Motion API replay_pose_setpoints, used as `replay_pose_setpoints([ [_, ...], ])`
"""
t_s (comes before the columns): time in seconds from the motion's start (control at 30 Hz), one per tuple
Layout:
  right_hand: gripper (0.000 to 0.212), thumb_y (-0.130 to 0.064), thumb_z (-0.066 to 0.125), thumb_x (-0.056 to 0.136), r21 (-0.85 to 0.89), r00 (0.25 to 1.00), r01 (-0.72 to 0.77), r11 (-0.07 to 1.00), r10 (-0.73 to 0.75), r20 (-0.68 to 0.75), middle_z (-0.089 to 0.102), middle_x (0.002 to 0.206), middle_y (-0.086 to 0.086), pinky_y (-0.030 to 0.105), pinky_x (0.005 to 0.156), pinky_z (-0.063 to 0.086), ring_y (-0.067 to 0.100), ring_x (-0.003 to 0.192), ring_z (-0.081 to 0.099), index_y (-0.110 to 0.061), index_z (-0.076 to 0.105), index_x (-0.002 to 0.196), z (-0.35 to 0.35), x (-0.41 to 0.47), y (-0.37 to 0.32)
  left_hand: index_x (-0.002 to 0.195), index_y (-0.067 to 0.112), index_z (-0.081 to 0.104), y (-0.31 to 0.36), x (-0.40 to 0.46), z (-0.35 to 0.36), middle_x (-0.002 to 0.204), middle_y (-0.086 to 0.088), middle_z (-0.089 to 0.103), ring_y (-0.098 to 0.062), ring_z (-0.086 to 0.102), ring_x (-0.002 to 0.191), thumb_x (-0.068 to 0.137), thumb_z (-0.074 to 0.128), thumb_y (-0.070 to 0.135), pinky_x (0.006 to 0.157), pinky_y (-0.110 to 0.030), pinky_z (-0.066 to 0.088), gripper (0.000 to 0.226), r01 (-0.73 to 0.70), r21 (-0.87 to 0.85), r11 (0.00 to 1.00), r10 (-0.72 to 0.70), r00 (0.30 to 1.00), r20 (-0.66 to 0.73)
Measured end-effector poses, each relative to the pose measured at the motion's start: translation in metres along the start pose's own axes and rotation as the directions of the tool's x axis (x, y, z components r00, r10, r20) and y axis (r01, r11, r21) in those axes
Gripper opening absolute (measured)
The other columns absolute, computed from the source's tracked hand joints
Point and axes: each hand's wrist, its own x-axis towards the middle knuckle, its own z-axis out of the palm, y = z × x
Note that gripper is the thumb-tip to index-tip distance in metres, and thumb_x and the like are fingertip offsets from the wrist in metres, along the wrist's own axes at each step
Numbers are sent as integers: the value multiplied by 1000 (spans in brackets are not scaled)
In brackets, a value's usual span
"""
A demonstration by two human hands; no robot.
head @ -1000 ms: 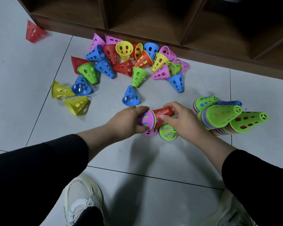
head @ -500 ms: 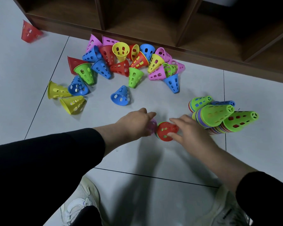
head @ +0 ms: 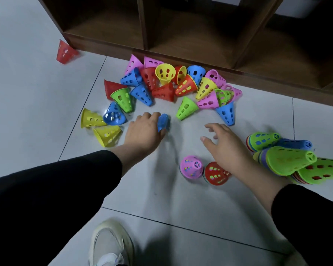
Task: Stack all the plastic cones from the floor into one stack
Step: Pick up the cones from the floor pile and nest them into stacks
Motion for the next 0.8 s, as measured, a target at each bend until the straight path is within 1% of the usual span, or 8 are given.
replay_pose_setpoints([
  [0.1, 55, -27, 59, 98, -188, 987, 125, 974, -104, 122, 42, 148, 7, 41, 106, 42, 28, 128, 49, -20, 39, 149, 6, 37, -10, 136, 18, 45, -6, 22, 9, 124, -13, 57, -35, 55, 112, 93, 49, 58, 88, -46, 46, 59, 65, 54, 996, -69, 995, 77],
  [0.17, 66, -17, 58, 98, -297, 976, 169, 940, -117, 186, 20, 162, 6, 45, 109, 42, 31, 137, 40, -25, 26, 156, 13, 60, -11, 135, 18, 44, -7, 33, 17, 121, -13, 58, -35, 56, 109, 92, 49, 62, 85, -45, 48, 62, 81, 66, 995, -90, 984, 155],
  [0.3, 89, 5, 54, 90, -504, 963, 208, 838, -83, 258, -9, 166, 0, 55, 117, 30, 34, 152, 8, -32, 11, 159, 23, 103, -10, 130, 17, 46, -10, 45, 29, 111, -13, 58, -34, 57, 100, 88, 54, 59, 72, -40, 40, 60, 85, 45, 995, -93, 972, 218],
  [0.4, 96, 14, 53, 78, -567, 954, 283, 773, -164, 252, 6, 165, 8, 54, 116, 32, 36, 149, 16, -29, 20, 157, 28, 121, -15, 127, 16, 49, -12, 51, 32, 107, -11, 60, -33, 57, 97, 85, 57, 59, 72, -39, 35, 60, 38, 99, 994, -56, 981, 184],
  [0.47, 83, 11, 54, 75, -612, 956, 294, 734, -219, 196, 31, 152, 14, 53, 102, 44, 39, 134, 38, -25, 36, 148, 30, 127, -21, 131, 17, 49, -14, 56, 31, 107, -11, 61, -32, 57, 97, 83, 62, 57, 73, -38, 37, 64, 68, 59, 996, -79, 976, 205],
  [0.53, 73, 7, 55, 76, -644, 959, 281, 712, -237, 156, 42, 136, 15, 49, 88, 48, 38, 117, 49, -23, 42, 141, 33, 130, -27, 139, 19, 44, -15, 60, 28, 111, -12, 59, -31, 57, 98, 80, 67, 51, 75, -38, 44, 71, 140, -45, 989, -124, 958, 260],
  [0.73, 59, 9, 66, 71, -649, 967, 246, 720, -229, 112, 46, 128, 14, 45, 82, 52, 35, 106, 55, -16, 48, 122, 34, 132, -34, 145, 18, 34, -11, 57, 20, 122, -14, 53, -32, 59, 99, 79, 76, 42, 80, -41, 55, 82, 308, -156, 939, -226, 890, 396],
  [0.8, 53, 9, 64, 75, -649, 965, 258, 716, -230, 130, 50, 124, 12, 41, 71, 50, 33, 102, 59, -14, 48, 120, 33, 132, -32, 143, 16, 37, -11, 53, 17, 120, -12, 53, -30, 59, 98, 79, 76, 41, 81, -41, 56, 79, 364, -193, 911, -254, 866, 432],
])
